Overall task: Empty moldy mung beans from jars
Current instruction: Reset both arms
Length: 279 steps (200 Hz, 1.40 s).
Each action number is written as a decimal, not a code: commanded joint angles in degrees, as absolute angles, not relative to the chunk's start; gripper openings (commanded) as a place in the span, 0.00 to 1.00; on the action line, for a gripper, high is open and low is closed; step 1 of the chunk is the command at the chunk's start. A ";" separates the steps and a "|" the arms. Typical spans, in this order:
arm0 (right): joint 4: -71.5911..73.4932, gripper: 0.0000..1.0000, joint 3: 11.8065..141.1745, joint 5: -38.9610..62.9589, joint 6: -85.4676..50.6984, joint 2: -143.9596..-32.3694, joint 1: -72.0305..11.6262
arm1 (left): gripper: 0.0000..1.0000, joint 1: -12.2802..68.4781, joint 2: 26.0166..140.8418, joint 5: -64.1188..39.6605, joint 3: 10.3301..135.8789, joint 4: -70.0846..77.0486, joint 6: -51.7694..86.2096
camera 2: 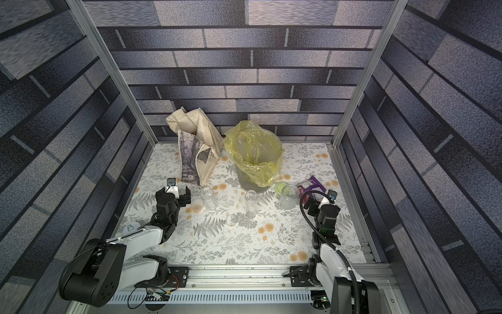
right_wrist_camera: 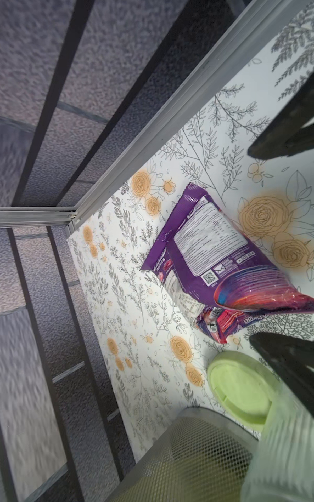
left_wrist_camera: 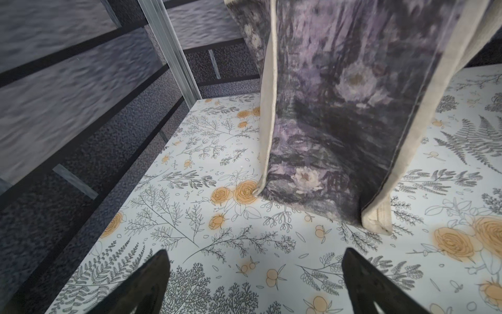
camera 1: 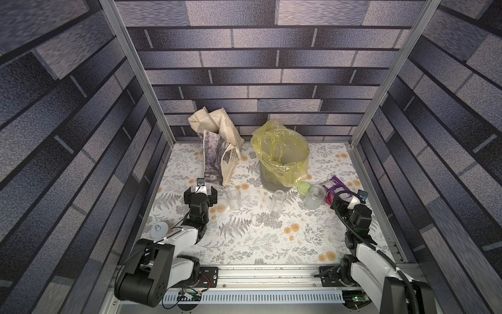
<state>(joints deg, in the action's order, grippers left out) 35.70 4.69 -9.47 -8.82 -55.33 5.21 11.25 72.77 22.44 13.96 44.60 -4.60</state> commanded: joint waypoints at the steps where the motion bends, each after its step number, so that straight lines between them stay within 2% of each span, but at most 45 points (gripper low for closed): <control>1: 48.28 1.00 6.49 -10.05 -6.90 -59.96 4.41 | 1.00 10.43 75.12 20.70 14.75 51.16 -3.70; 28: 59.03 1.00 7.99 -9.72 -6.49 -71.50 3.27 | 1.00 8.66 75.91 20.20 15.60 50.80 -2.54; 54: 58.90 1.00 12.18 -10.24 -5.99 -78.28 1.63 | 1.00 7.34 77.85 19.13 16.75 51.48 -2.99; 67: 66.07 1.00 12.36 -11.45 -5.20 -84.42 0.27 | 1.00 5.78 80.57 17.45 15.85 55.88 -2.90; 84: 60.82 1.00 15.58 -13.73 -1.32 -86.16 -3.37 | 1.00 4.71 84.56 15.87 15.02 61.30 -2.64; 96: 66.15 1.00 15.36 -16.58 0.19 -90.00 -5.19 | 1.00 3.86 85.82 14.93 15.16 62.34 -2.15; 124: 65.22 1.00 15.57 -15.98 0.61 -89.61 -5.44 | 1.00 0.56 89.42 9.59 16.86 62.73 0.04; 135: 63.70 1.00 15.41 -16.50 0.33 -88.60 -5.41 | 1.00 0.58 87.81 9.33 18.16 57.32 0.32; 160: 79.22 1.00 9.07 -20.90 -0.14 -91.53 -6.34 | 1.00 0.20 88.18 7.62 19.93 54.51 -0.15; 184: 70.91 1.00 12.50 -17.08 1.18 -89.80 -6.48 | 1.00 0.39 88.26 11.47 21.40 51.88 1.31; 207: 71.97 1.00 12.12 -13.76 2.35 -90.02 -6.44 | 1.00 1.07 88.57 13.54 20.57 54.00 1.14; 239: 71.72 1.00 12.47 -16.46 1.72 -90.12 -6.43 | 1.00 0.80 88.68 13.15 21.26 52.79 1.32; 279: 64.83 1.00 15.46 -19.39 0.66 -89.36 -6.44 | 1.00 0.53 88.64 12.68 21.71 51.91 1.60</control>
<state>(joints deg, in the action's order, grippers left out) 67.79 13.21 -16.93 1.52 -90.08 -6.15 0.75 88.36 12.23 20.34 53.12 0.49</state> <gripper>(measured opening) 0.999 0.999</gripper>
